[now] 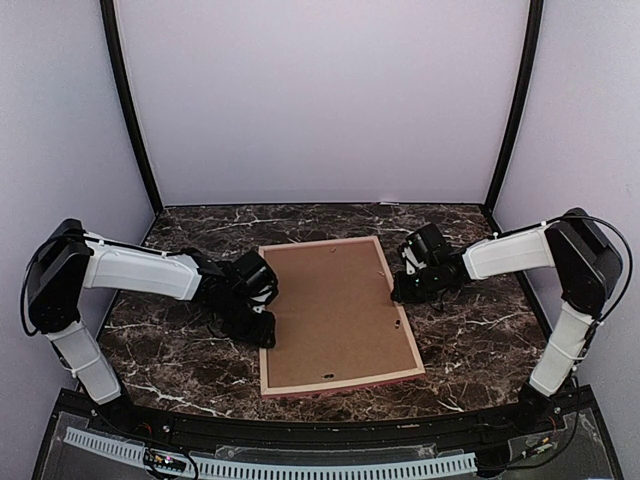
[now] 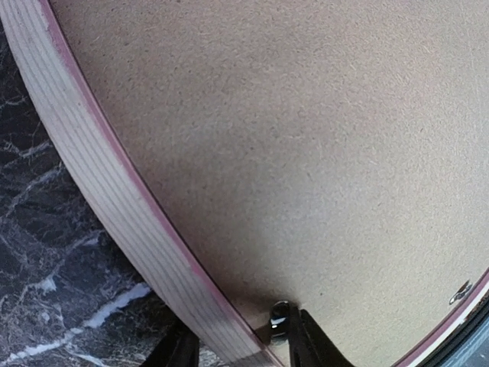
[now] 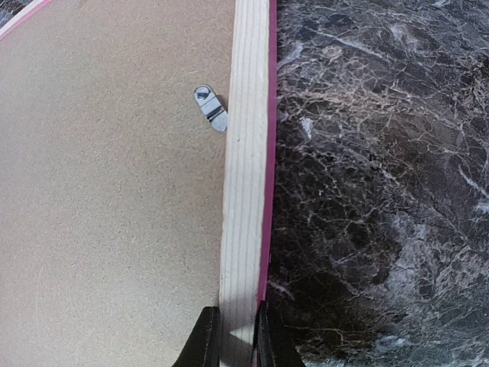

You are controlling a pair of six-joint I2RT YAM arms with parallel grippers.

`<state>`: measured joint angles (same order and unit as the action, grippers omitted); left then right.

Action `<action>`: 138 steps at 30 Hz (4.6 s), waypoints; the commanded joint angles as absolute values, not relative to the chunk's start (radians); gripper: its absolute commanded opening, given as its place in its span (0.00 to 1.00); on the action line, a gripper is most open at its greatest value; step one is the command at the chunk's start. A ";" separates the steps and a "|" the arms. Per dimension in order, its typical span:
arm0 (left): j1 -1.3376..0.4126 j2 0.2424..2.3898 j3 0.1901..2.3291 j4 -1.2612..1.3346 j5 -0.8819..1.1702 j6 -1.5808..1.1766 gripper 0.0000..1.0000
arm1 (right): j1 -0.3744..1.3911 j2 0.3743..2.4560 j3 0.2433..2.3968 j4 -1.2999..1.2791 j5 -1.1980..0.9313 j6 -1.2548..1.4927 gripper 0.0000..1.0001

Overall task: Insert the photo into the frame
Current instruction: Press the fastener onto the backboard, then hold the photo frame at the center of the board, then press the fastener onto the backboard.

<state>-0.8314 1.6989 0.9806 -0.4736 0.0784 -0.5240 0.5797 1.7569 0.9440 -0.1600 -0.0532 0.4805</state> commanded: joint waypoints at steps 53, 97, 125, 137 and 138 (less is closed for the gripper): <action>-0.636 1.831 1.143 -0.422 0.129 -0.435 0.51 | 0.600 1.668 0.907 -0.251 -0.078 0.483 0.37; -0.637 1.840 1.133 -0.438 0.092 -0.418 0.26 | 0.696 1.623 0.825 -0.321 -0.019 0.537 0.37; -0.637 1.820 1.112 -0.453 0.059 -0.422 0.25 | 0.665 1.689 0.845 -0.389 -0.136 0.463 0.20; -0.637 1.816 1.108 -0.438 0.063 -0.446 0.26 | 0.611 1.635 0.864 -0.373 -0.217 0.422 0.38; -0.637 1.816 1.109 -0.438 0.062 -0.446 0.26 | 0.611 1.631 0.865 -0.374 -0.215 0.422 0.40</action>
<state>-0.6327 1.8282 1.1351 -0.4232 0.0708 -0.4500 0.6193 1.6356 0.8639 -0.3645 -0.1879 0.4404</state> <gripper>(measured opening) 0.257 0.375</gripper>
